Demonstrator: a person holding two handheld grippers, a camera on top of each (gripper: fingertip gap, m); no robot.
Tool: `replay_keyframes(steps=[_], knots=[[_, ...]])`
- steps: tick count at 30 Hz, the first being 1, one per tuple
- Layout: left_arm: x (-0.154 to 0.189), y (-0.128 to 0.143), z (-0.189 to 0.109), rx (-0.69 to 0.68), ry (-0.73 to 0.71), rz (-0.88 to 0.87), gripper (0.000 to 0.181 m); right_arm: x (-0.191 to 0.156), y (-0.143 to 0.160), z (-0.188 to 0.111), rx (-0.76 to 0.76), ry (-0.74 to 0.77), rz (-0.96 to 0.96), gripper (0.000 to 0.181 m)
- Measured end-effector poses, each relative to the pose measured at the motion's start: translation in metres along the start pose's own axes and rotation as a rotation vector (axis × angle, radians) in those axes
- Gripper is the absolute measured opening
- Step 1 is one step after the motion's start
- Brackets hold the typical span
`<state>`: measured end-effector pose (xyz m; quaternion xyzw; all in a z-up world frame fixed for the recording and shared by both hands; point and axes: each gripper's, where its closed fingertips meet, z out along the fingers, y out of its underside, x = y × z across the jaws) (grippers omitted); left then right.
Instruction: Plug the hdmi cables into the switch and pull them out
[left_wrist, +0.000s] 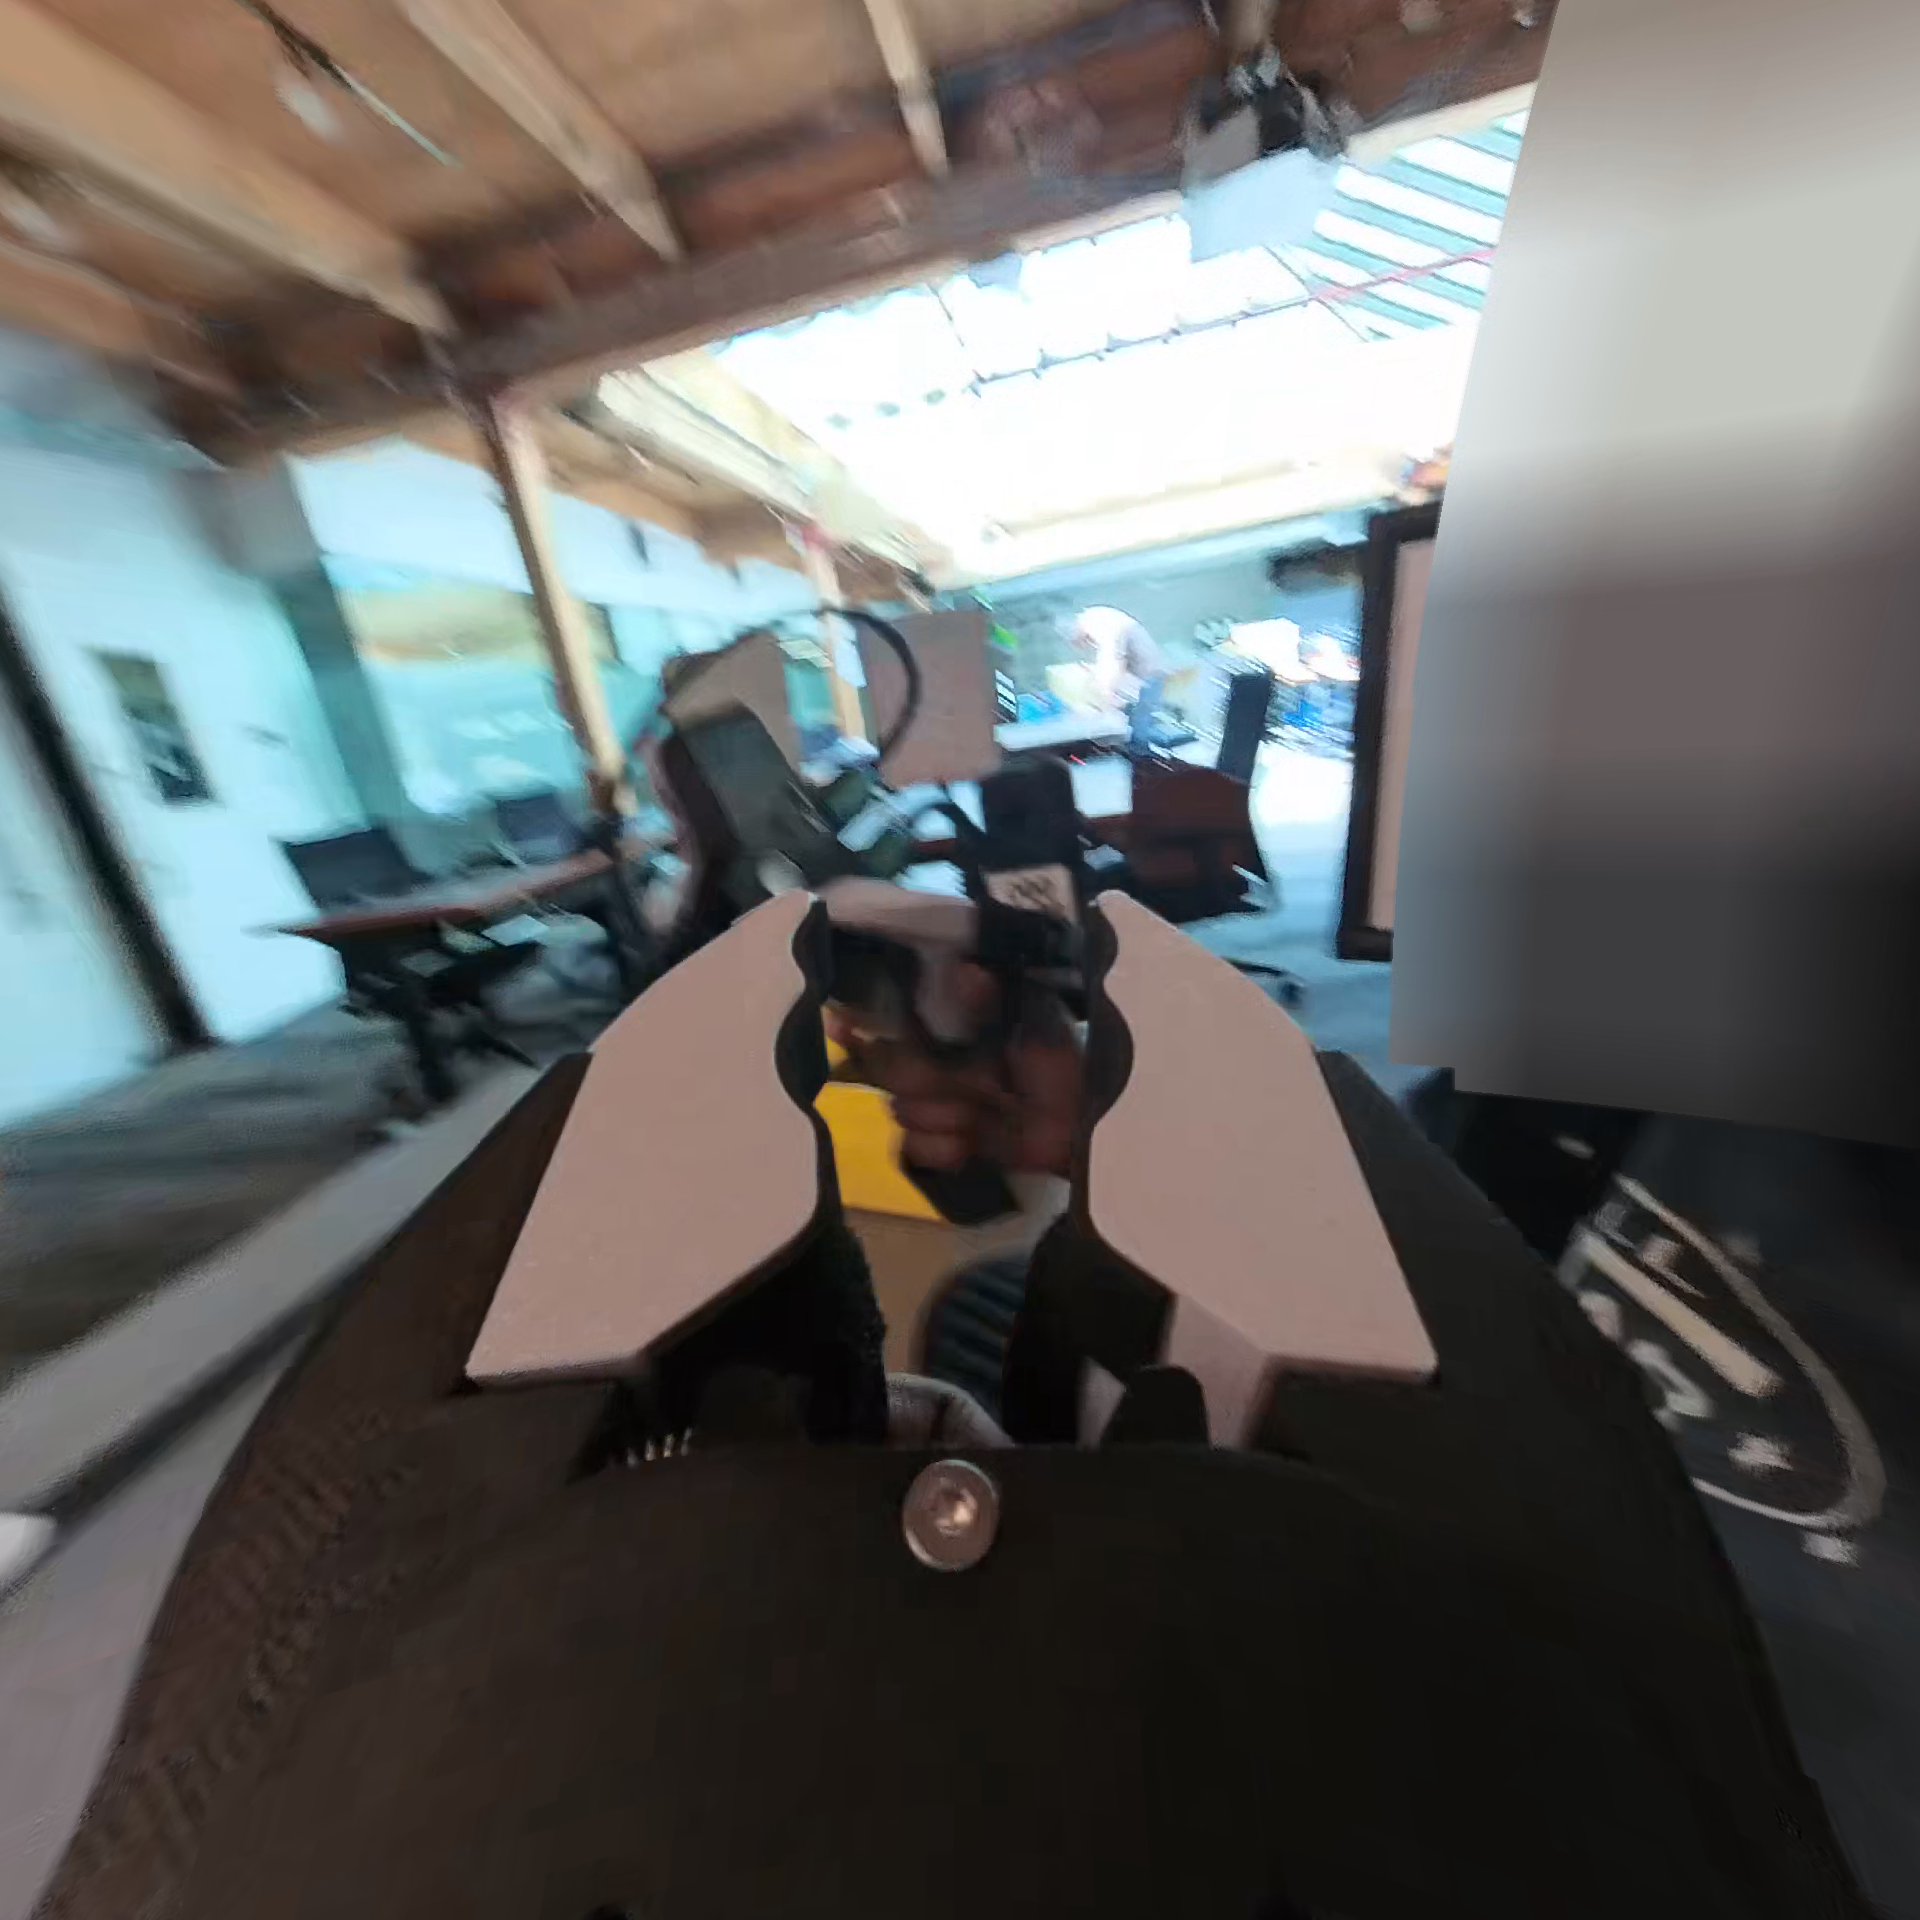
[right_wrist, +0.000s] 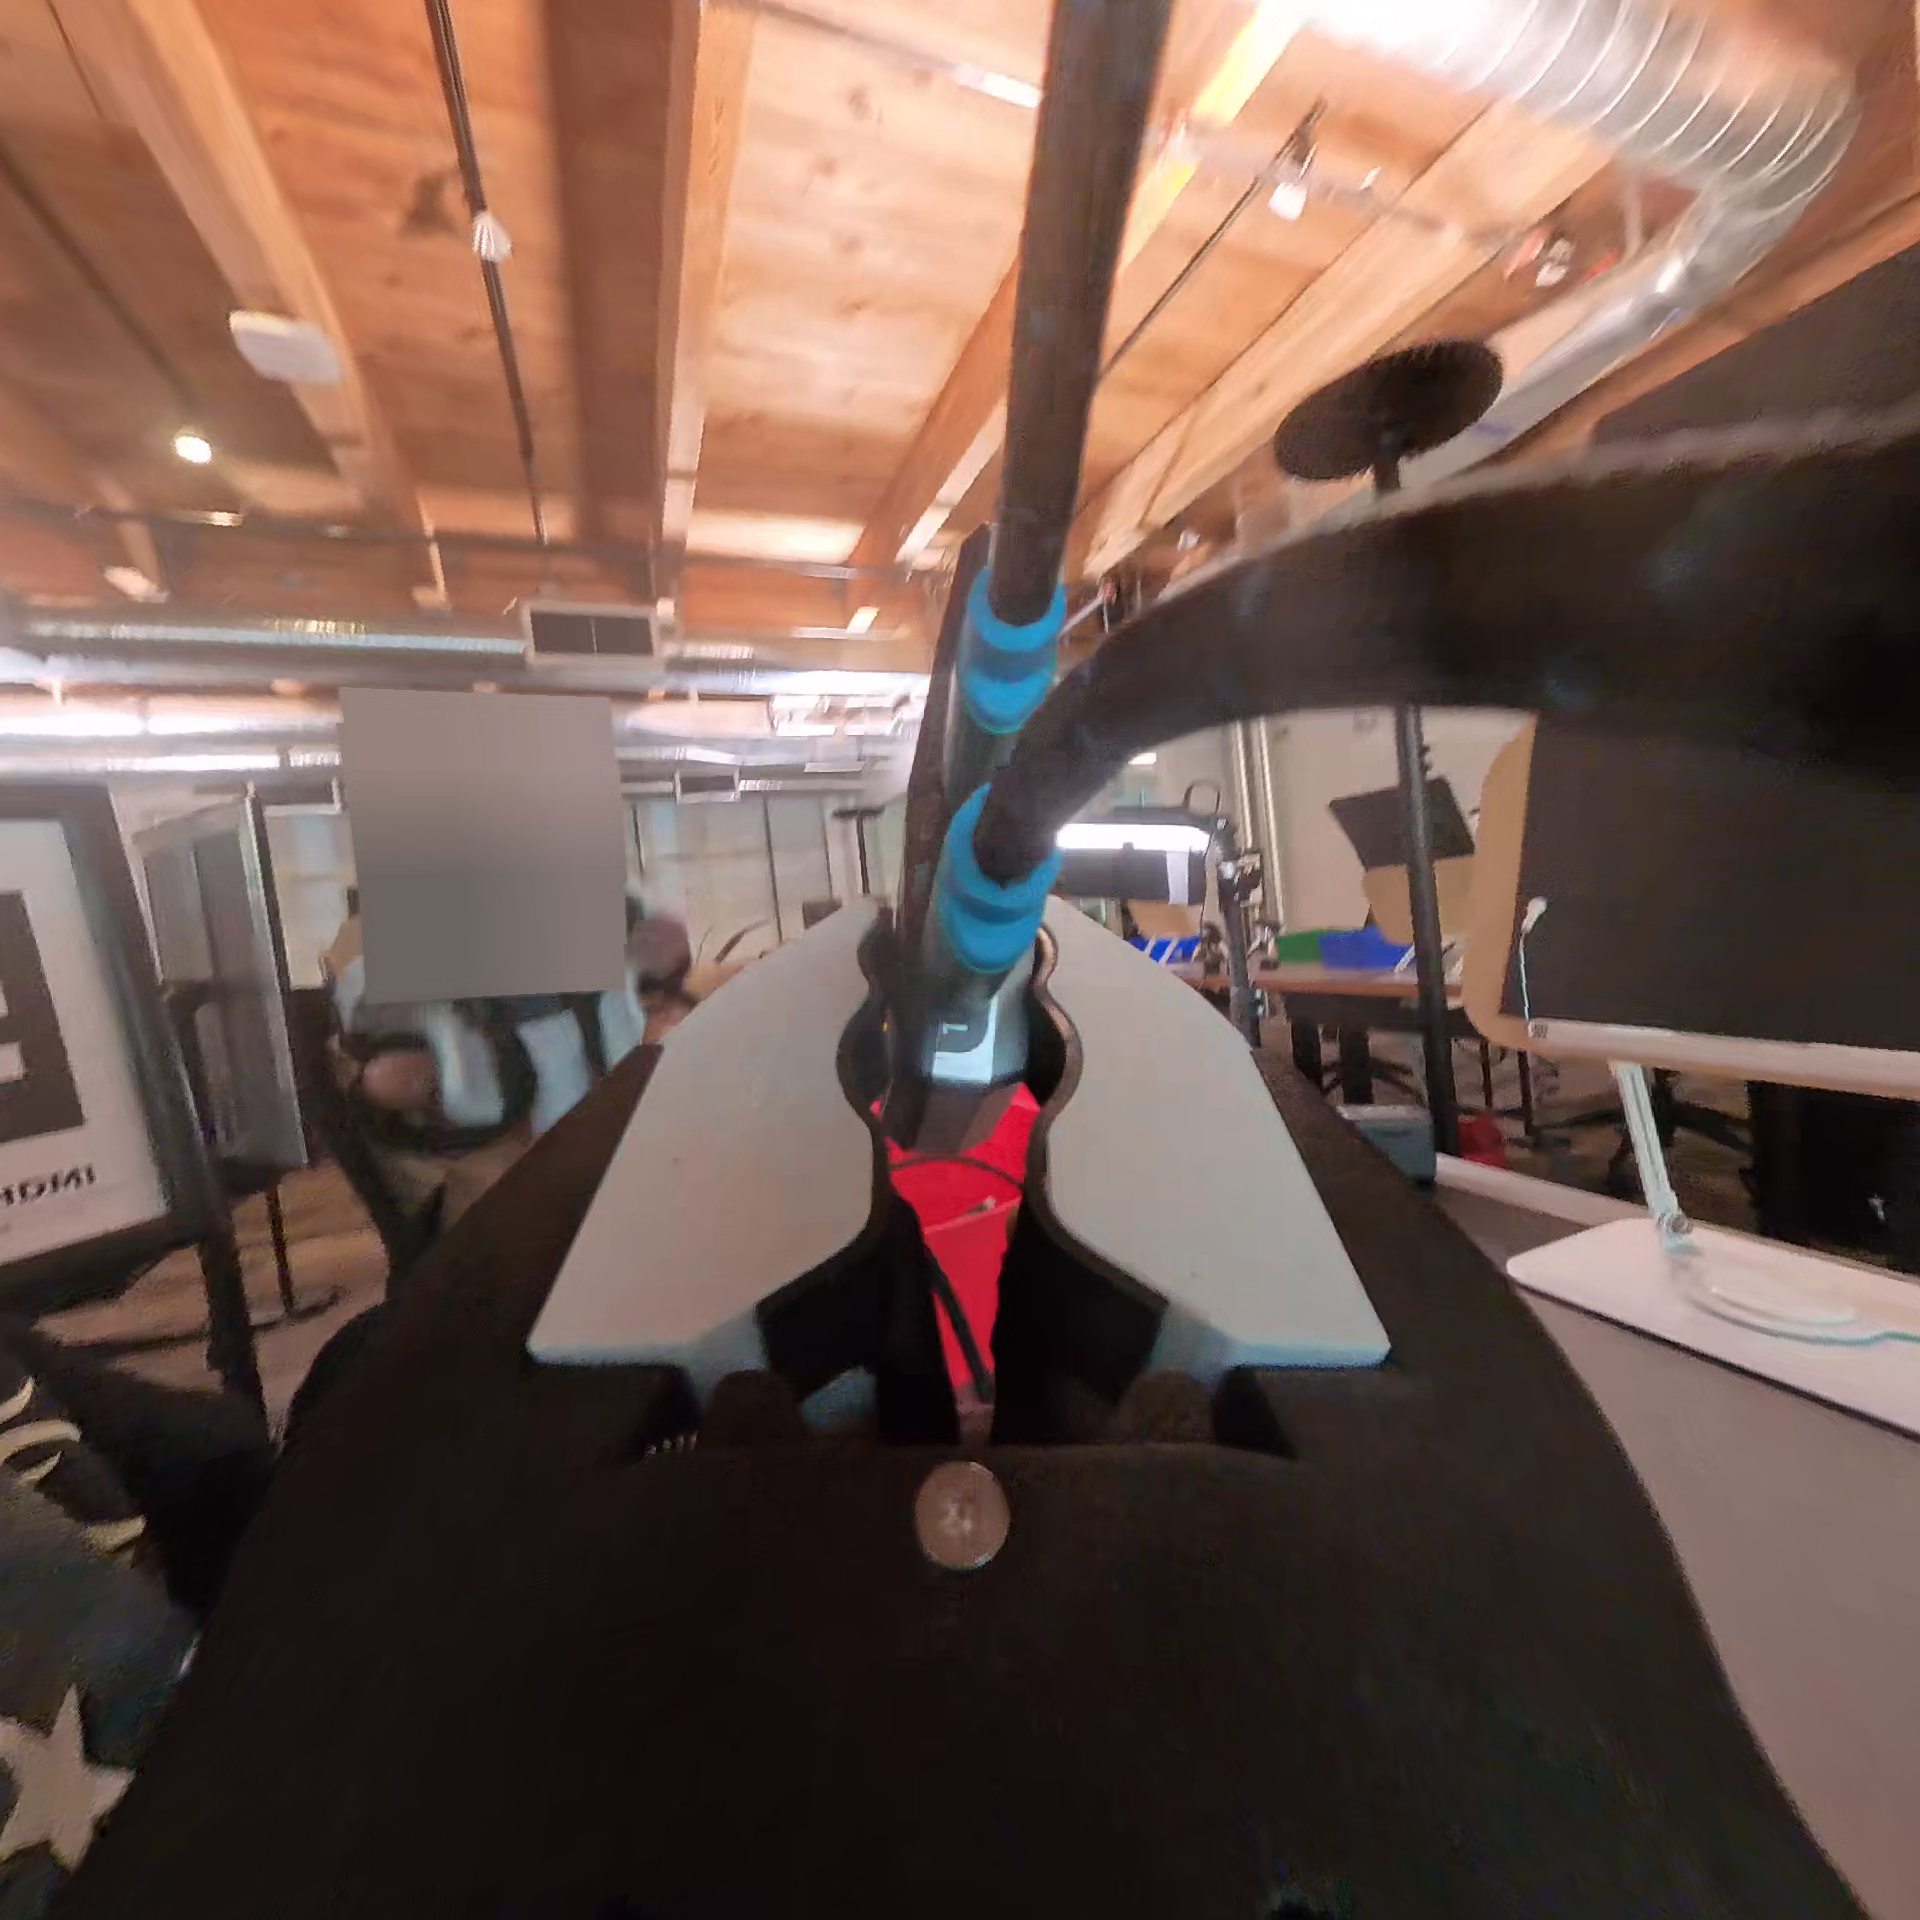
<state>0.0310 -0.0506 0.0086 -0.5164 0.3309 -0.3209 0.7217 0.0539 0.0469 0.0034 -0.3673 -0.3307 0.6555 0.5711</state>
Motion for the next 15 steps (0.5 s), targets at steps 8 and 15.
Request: replay_keyframes(steps=[8,15], knots=[[-0.019,0.069,0.058,0.04,0.02,-0.367,0.058,-0.026,0.01,0.009,0.004,-0.098,0.15,0.023],[-0.036,0.061,0.042,0.151,-0.05,-0.331,0.022,-0.028,0.031,0.018,-0.13,-0.128,0.235,0.024]])
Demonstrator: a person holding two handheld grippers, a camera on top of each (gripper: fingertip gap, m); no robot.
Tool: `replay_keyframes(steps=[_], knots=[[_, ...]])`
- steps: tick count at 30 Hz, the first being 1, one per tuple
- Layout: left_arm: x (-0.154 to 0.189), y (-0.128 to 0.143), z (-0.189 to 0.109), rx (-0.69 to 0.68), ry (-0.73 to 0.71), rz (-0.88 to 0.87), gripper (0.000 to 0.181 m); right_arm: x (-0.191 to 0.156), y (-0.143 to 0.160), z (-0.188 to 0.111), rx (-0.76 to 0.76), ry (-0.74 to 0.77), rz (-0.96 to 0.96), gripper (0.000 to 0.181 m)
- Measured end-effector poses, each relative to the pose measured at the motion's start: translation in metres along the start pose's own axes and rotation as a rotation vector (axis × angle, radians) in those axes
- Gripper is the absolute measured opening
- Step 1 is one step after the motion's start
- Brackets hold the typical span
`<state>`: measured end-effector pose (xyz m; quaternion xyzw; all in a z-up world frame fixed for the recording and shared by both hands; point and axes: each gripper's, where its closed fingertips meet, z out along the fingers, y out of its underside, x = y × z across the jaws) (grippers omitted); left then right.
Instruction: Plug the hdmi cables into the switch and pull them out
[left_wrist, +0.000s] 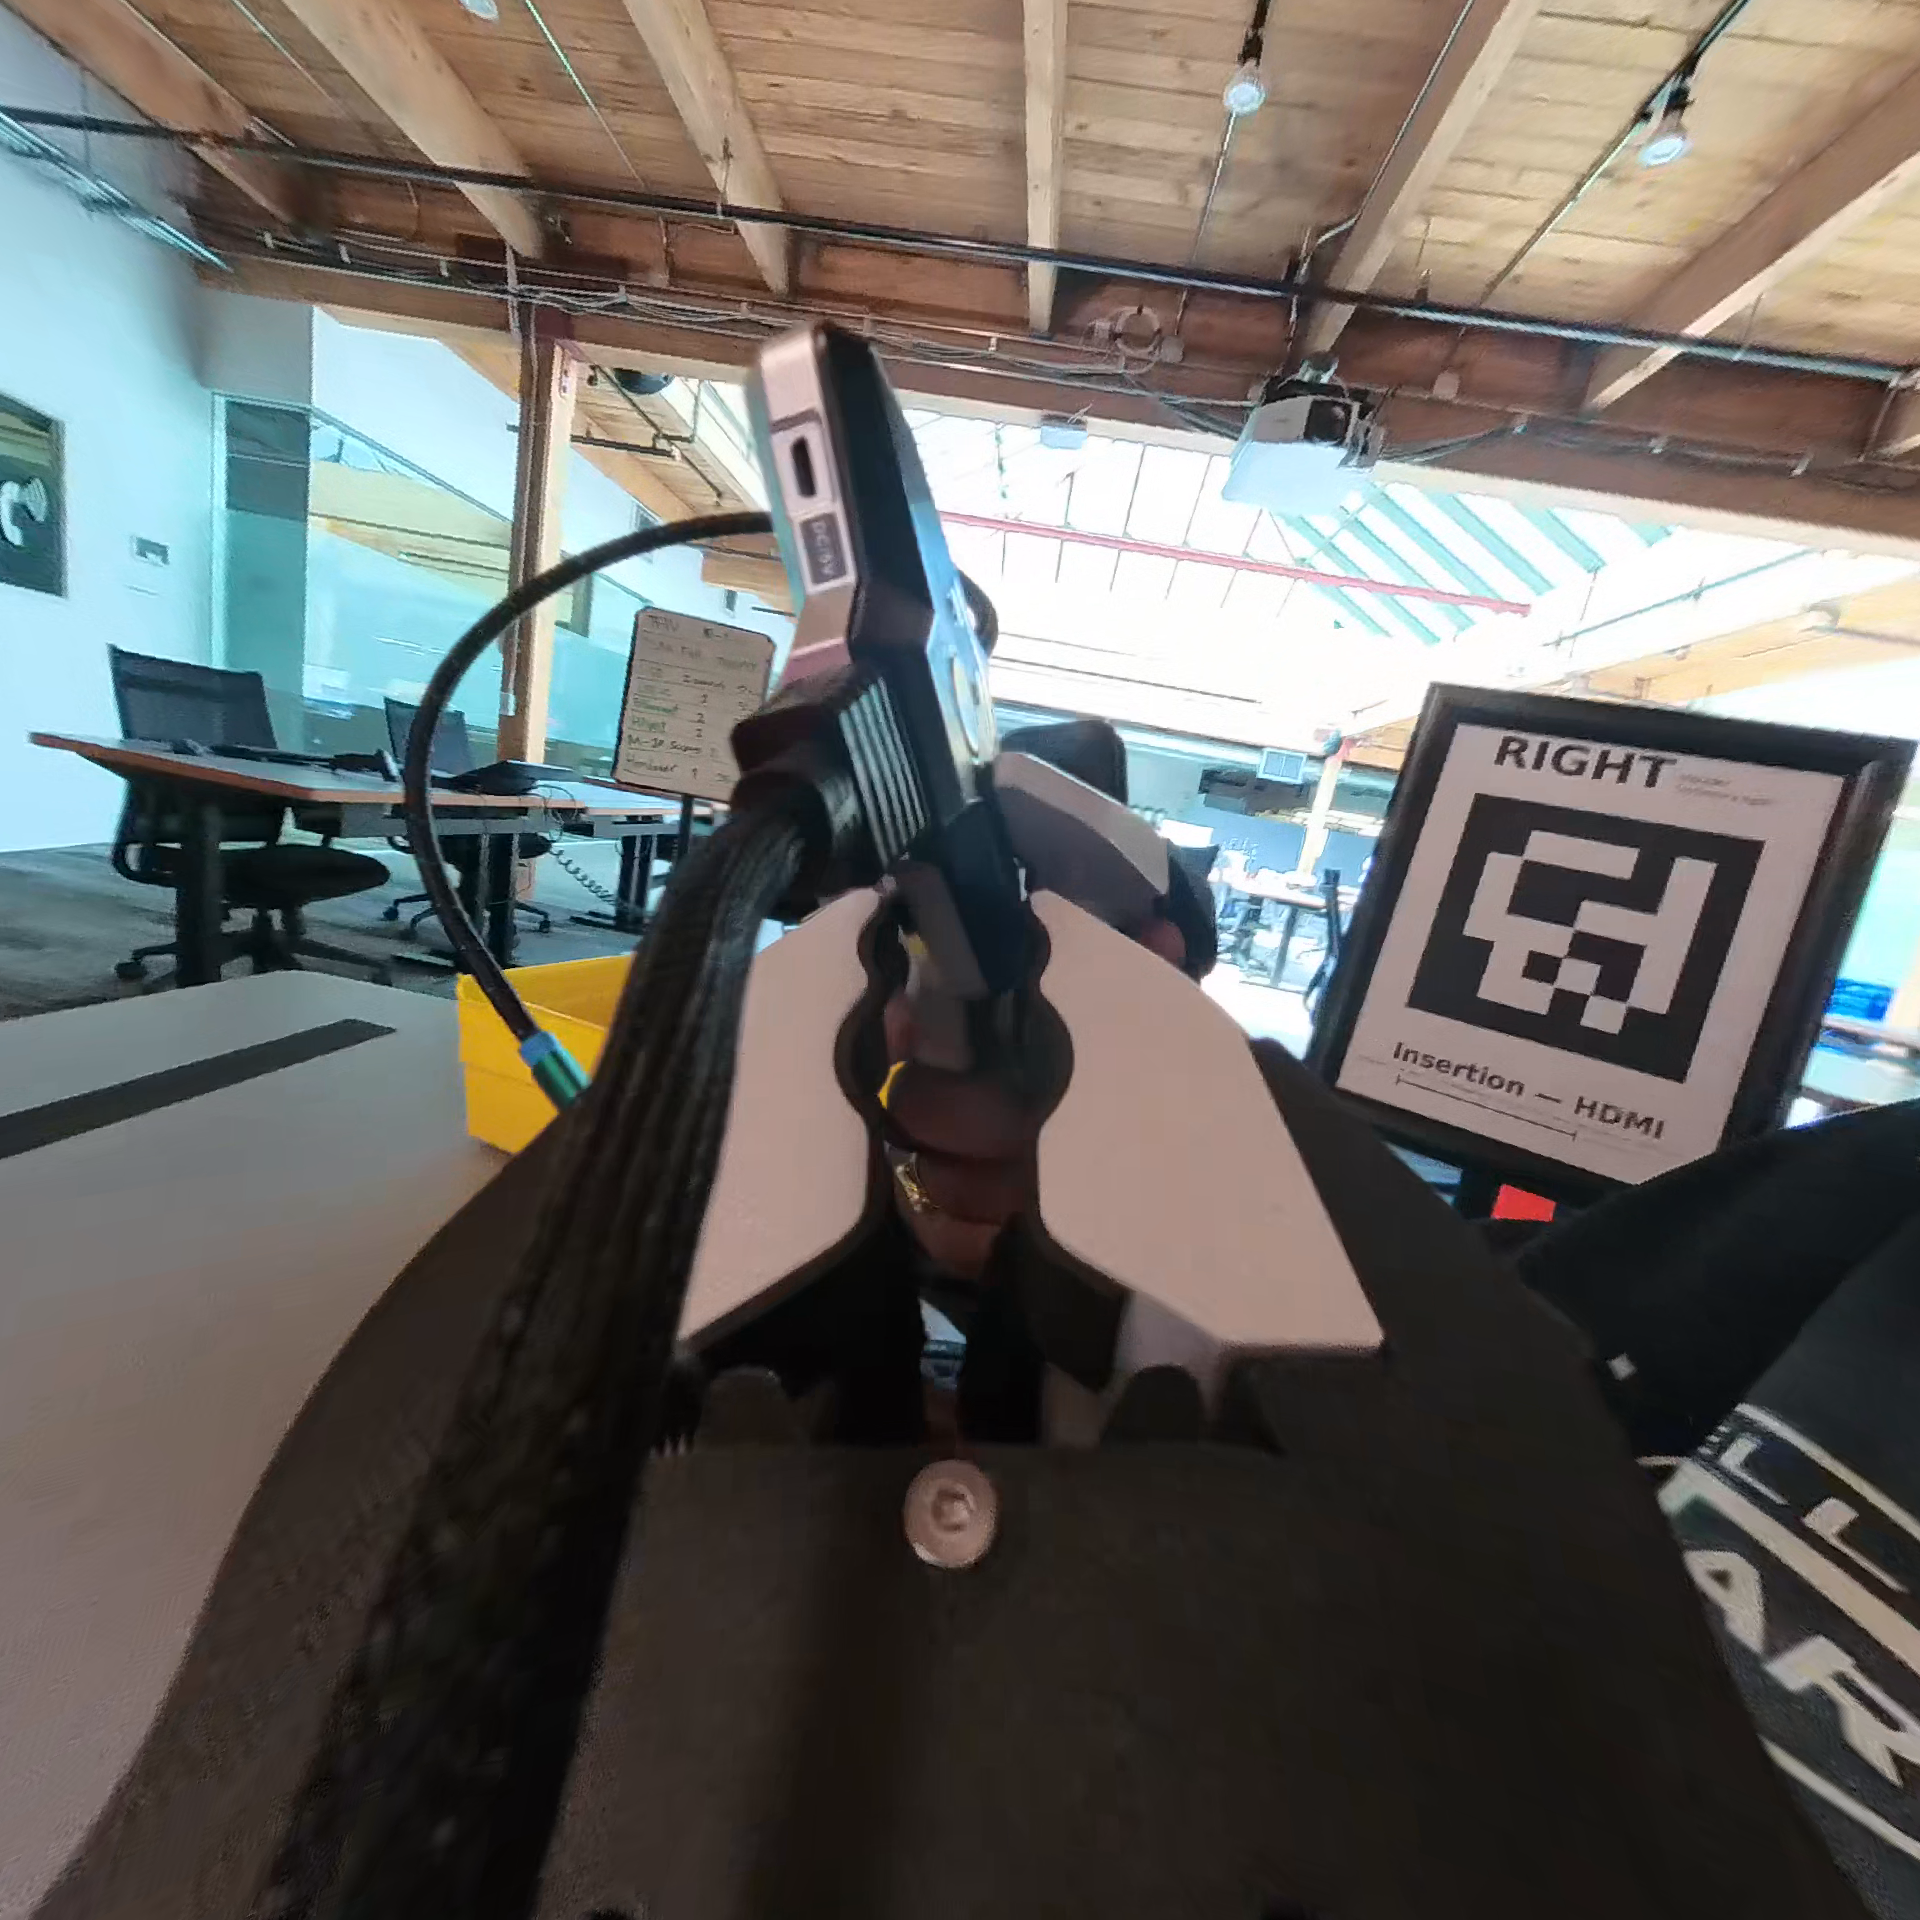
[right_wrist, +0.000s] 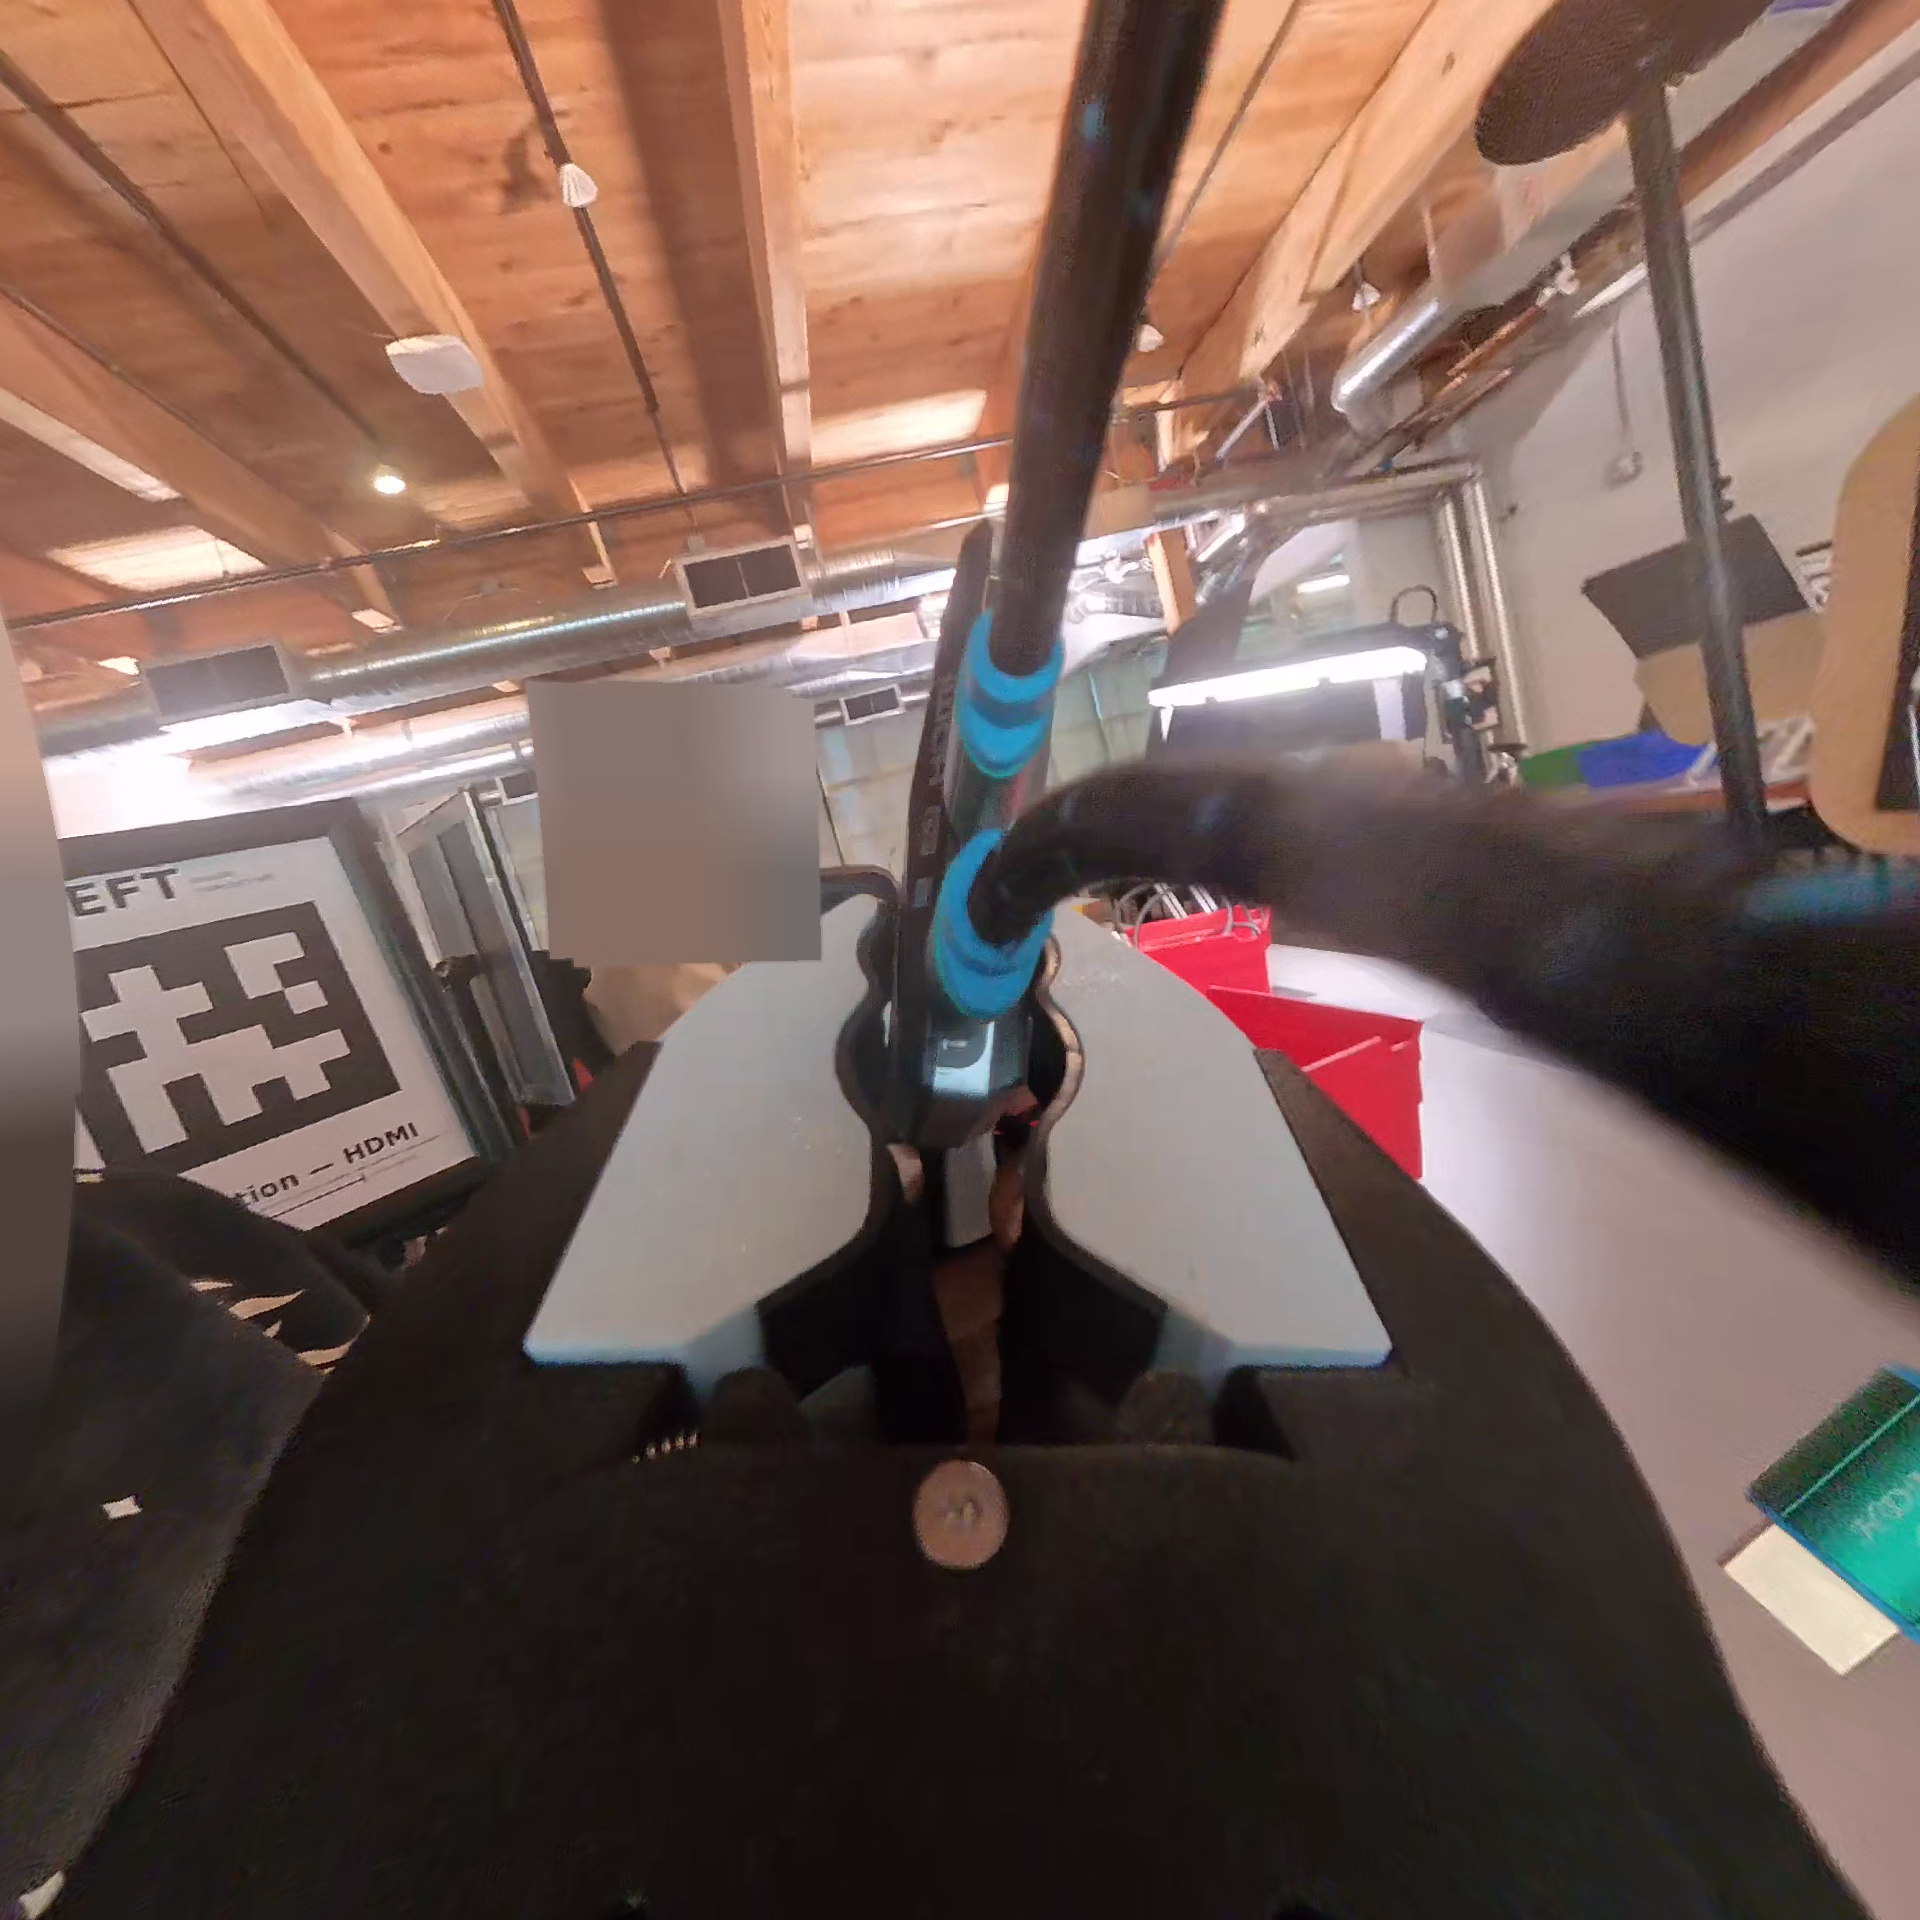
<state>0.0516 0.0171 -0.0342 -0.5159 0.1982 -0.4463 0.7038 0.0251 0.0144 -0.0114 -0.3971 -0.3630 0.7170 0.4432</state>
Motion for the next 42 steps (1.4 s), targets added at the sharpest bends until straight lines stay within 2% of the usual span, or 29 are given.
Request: replay_keyframes(steps=[3,5,8,11,14,15,18,24,28,31,38,42], knots=[[0.0,-0.019,-0.009,0.109,0.017,-0.012,0.02,-0.006,-0.028,-0.012,0.136,-0.022,-0.014,0.023],[0.0,-0.025,-0.012,0.113,0.02,0.012,0.02,-0.005,-0.036,-0.018,0.147,-0.011,-0.04,0.019],[0.005,-0.02,-0.009,0.069,0.032,0.054,0.02,-0.009,-0.024,-0.012,0.076,-0.02,-0.082,0.016],[0.005,-0.021,-0.009,0.109,0.027,0.058,0.022,-0.011,-0.024,-0.01,0.126,-0.025,-0.051,0.013],[-0.001,-0.031,-0.013,0.236,-0.03,0.048,0.024,-0.009,-0.013,-0.003,0.134,-0.015,-0.047,0.012],[-0.003,-0.033,-0.014,0.284,-0.041,0.039,0.03,-0.009,-0.009,0.0,0.137,-0.016,-0.036,0.012],[-0.004,-0.039,-0.018,0.399,-0.057,0.015,0.026,-0.01,-0.001,0.005,0.165,-0.043,0.009,0.012],[-0.002,-0.039,-0.016,0.423,-0.063,0.009,0.026,-0.011,-0.004,0.004,0.259,-0.063,0.05,0.012],[0.002,-0.032,-0.009,0.397,-0.052,-0.027,0.034,-0.01,-0.004,0.005,0.283,-0.042,0.051,0.012],[0.001,-0.035,-0.012,0.441,-0.072,-0.029,0.023,-0.013,-0.004,0.006,0.305,-0.068,0.075,0.012],[0.006,-0.037,-0.01,0.46,-0.048,-0.037,0.022,-0.017,-0.007,0.005,0.302,-0.069,0.049,0.012],[0.006,-0.04,-0.014,0.479,-0.047,-0.056,0.022,-0.018,-0.013,-0.001,0.369,-0.065,0.055,0.012]])
